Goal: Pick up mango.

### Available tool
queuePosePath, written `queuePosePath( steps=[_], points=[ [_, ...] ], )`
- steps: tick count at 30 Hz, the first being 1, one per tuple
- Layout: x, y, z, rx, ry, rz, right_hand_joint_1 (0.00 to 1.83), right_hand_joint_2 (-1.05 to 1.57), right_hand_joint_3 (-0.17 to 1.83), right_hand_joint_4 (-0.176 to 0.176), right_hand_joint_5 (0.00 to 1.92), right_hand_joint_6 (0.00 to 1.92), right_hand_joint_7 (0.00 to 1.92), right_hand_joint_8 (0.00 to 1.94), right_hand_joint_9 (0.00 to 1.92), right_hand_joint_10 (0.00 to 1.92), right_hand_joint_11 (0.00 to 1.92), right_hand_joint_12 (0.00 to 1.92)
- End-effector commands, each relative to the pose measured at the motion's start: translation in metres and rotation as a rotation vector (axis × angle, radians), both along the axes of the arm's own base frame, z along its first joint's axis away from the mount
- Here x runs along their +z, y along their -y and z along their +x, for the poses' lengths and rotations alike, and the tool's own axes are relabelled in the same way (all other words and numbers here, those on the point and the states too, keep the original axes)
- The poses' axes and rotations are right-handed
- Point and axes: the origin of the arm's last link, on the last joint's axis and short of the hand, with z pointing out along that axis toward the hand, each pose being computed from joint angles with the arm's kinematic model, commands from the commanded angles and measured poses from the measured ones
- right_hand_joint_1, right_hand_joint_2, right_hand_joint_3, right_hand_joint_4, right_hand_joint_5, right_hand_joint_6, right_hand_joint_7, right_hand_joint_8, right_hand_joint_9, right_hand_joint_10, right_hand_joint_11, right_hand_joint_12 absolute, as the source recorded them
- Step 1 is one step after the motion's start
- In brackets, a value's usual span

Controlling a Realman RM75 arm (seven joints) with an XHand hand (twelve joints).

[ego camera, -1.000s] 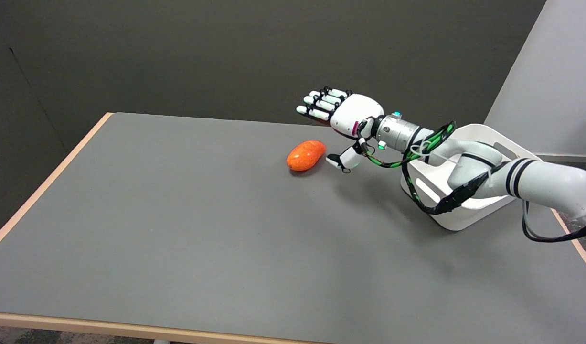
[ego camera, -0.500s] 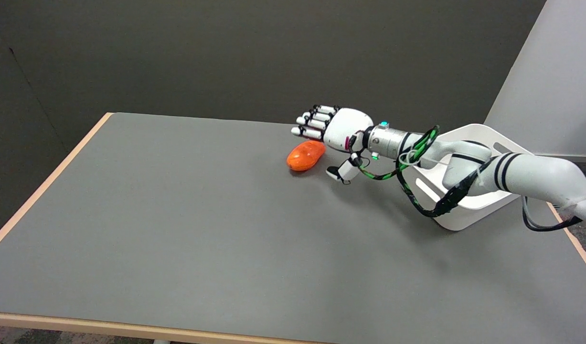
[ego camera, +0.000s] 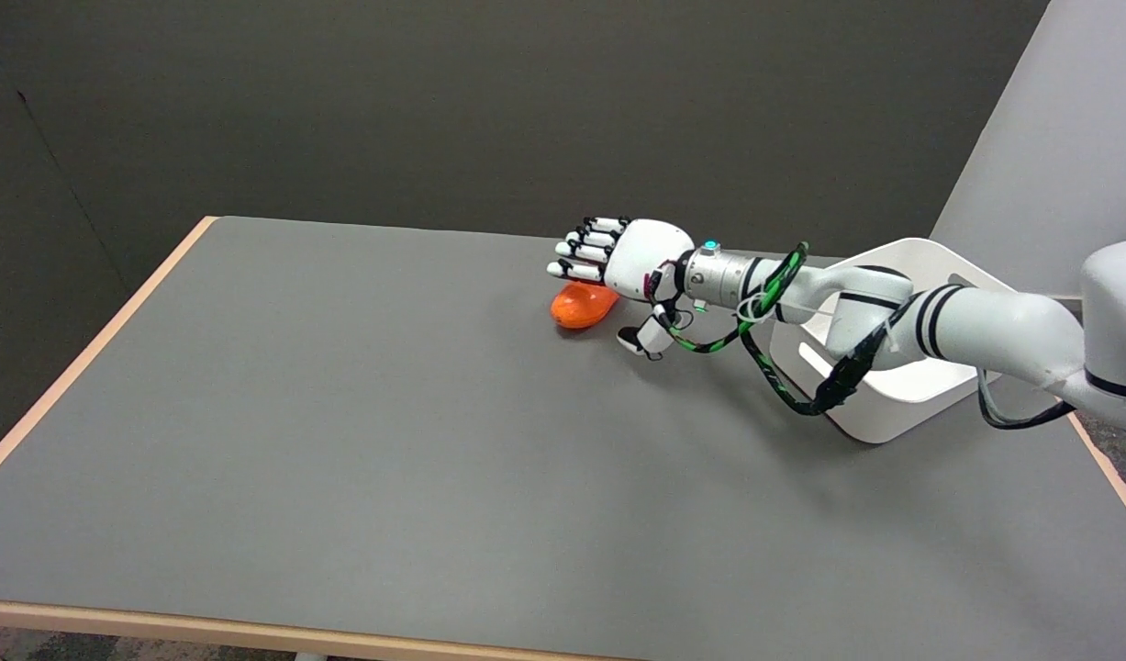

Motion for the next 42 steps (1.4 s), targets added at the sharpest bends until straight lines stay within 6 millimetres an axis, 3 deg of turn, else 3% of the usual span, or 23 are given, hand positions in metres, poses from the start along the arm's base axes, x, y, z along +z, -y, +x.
queuePosePath(
  steps=[1,15,19,27,33,40,41,42],
  points=[
    [-0.003,0.019,0.011,0.028,-0.014,-0.040,0.53,0.66,0.99,0.037,0.00,0.00,0.00,0.04,0.00,0.20,0.00,0.68],
    [0.008,0.023,0.009,0.053,-0.007,-0.104,0.58,0.71,1.01,0.034,0.00,0.02,0.00,0.06,0.00,0.22,0.00,0.65],
    [0.003,0.020,0.000,0.034,-0.002,-0.097,0.57,0.77,0.91,0.033,0.00,0.02,0.00,0.08,0.00,0.24,0.00,0.67],
    [-0.010,0.017,-0.011,0.009,0.011,-0.077,0.58,0.77,0.91,0.032,0.00,0.03,0.00,0.09,0.00,0.26,0.00,0.68],
    [-0.015,0.015,-0.017,-0.004,0.006,-0.067,0.58,0.73,1.02,0.034,0.00,0.02,0.00,0.11,0.00,0.28,0.00,0.69],
    [-0.020,0.016,-0.016,-0.002,0.004,-0.054,0.58,0.73,1.02,0.032,0.00,0.02,0.00,0.11,0.00,0.29,0.00,0.69],
    [-0.034,0.027,0.005,0.103,-0.094,0.035,0.58,0.73,1.02,0.032,0.00,0.02,0.00,0.11,0.00,0.29,0.00,0.69],
    [-0.024,0.019,-0.011,0.021,-0.016,-0.034,0.58,0.72,1.02,0.032,0.00,0.02,0.00,0.11,0.00,0.29,0.00,0.69]
  ],
)
